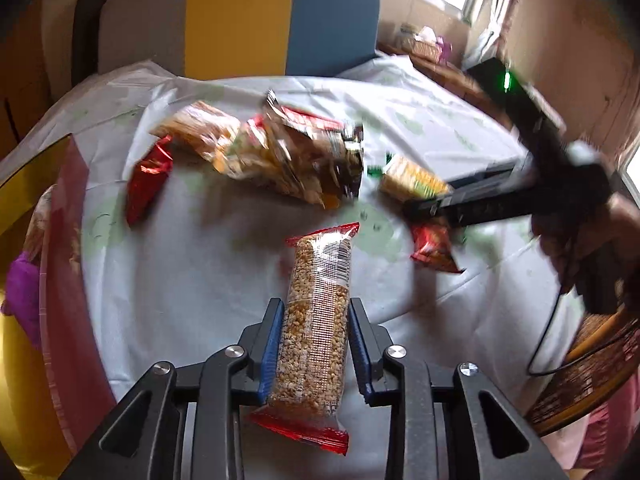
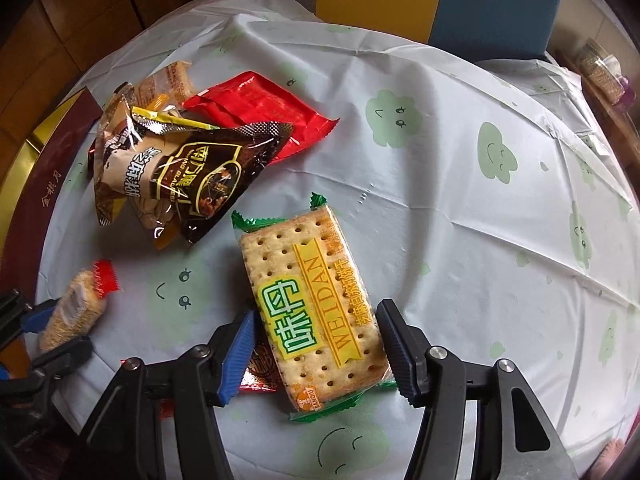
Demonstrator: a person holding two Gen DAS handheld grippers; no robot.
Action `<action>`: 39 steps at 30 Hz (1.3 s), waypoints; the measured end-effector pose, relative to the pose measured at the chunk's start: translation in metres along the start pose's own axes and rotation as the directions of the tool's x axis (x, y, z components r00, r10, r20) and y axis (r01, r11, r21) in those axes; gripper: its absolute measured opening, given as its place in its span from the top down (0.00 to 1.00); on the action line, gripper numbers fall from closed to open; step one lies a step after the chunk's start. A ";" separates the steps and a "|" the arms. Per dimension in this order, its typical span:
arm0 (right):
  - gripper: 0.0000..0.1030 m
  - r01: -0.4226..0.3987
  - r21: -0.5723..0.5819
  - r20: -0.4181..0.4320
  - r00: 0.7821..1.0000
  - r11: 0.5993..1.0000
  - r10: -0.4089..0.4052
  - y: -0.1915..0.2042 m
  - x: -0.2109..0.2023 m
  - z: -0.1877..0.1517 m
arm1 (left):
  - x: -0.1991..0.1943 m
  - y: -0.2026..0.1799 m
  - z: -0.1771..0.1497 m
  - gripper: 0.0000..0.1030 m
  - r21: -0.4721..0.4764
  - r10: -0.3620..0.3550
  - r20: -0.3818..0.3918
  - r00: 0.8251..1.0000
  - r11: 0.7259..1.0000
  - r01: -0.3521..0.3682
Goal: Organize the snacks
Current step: 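Drop the grain bar into the tray with left while right grasps WEIDAN crackers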
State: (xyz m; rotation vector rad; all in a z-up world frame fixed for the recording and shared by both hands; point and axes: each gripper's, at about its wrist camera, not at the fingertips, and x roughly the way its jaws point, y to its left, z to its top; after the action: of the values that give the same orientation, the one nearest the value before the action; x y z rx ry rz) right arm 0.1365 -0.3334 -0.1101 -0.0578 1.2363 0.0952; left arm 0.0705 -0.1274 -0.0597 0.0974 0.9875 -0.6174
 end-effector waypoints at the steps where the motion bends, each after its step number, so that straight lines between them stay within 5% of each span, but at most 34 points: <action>1: 0.42 0.005 -0.006 0.002 1.000 1.000 -0.005 0.001 -0.001 -0.001 | -0.008 0.002 0.002 0.69 -0.008 -0.003 0.015 1.000 1.000 0.003; 8: 0.42 0.015 -0.014 0.007 1.000 1.000 -0.014 0.000 0.000 0.000 | -0.091 0.049 0.020 0.69 -0.165 0.018 0.174 0.985 0.986 0.011; 13: 0.42 0.018 -0.013 0.009 1.000 1.000 -0.018 0.002 -0.001 0.001 | -0.110 0.124 0.010 0.69 -0.431 0.113 0.125 0.986 0.901 -0.049; 17: 0.42 0.019 -0.016 0.009 1.000 1.000 -0.019 0.000 -0.002 0.001 | -0.112 0.155 -0.010 0.69 -0.487 0.163 0.080 0.983 0.867 -0.104; 23: 0.42 0.023 -0.015 0.013 1.000 1.000 -0.023 0.000 -0.002 0.000 | -0.093 0.170 -0.027 0.69 -0.570 0.115 0.038 0.993 0.818 -0.073; 31: 0.42 0.028 -0.018 0.014 1.000 0.999 -0.028 0.000 -0.002 0.000 | -0.077 0.163 -0.032 0.67 -0.551 0.065 0.009 0.998 0.833 -0.049; 39: 0.42 0.034 -0.022 0.018 0.999 0.999 -0.034 0.000 -0.002 0.000 | -0.087 0.161 -0.032 0.67 -0.530 0.134 0.024 0.991 0.842 -0.101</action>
State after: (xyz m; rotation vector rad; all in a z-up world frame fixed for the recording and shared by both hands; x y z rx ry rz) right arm 0.1358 -0.3335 -0.1084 -0.0969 1.2163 0.0794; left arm 0.0969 0.0550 -0.0386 -0.3480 1.0539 -0.2147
